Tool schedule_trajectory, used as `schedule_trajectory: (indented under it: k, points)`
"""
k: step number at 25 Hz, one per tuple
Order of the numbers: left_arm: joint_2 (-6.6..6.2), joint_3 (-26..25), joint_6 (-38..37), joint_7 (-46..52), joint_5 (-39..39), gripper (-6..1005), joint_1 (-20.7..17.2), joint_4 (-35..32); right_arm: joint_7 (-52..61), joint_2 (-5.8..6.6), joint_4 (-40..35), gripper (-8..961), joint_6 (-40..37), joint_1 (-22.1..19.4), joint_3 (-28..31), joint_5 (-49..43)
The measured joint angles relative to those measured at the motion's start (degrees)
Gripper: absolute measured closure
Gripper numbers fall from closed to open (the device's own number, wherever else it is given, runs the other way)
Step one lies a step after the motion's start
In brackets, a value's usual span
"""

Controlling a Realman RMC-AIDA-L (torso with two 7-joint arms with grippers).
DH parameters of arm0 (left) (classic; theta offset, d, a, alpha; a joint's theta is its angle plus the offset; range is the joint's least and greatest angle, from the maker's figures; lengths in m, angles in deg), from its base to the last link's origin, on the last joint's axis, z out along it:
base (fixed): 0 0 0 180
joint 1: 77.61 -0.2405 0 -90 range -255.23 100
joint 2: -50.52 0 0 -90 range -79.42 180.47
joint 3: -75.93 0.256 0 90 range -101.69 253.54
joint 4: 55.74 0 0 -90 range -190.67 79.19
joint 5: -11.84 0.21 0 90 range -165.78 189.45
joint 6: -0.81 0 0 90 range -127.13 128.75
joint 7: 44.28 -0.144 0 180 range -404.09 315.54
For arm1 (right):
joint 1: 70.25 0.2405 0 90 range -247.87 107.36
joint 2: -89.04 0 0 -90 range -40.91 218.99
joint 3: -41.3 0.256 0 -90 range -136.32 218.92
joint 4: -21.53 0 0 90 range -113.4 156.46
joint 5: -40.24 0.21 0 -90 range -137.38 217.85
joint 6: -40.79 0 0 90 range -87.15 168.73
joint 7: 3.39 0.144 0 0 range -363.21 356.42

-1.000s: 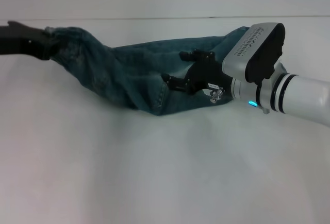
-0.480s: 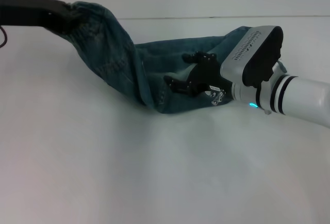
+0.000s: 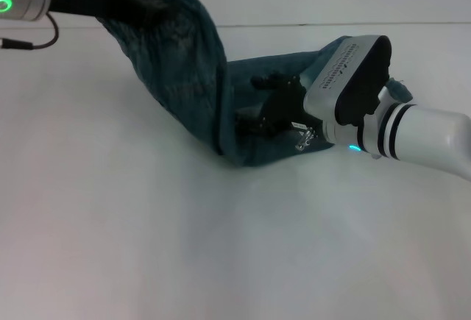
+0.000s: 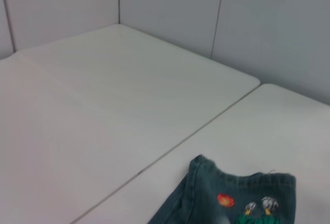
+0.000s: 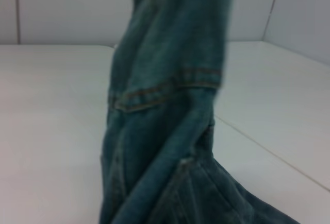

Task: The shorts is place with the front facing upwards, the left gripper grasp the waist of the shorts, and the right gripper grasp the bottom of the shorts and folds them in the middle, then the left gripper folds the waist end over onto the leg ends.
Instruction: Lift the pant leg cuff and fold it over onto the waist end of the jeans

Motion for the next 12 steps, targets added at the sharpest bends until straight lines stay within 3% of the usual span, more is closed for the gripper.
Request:
schedule_trajectory:
  k: [12]
  points:
    - [-0.01,0.67,0.24,1.89,-0.07,949,4.85,0.14,1.20,0.00,0.63,163,0.47,1.24,-4.41,0.22]
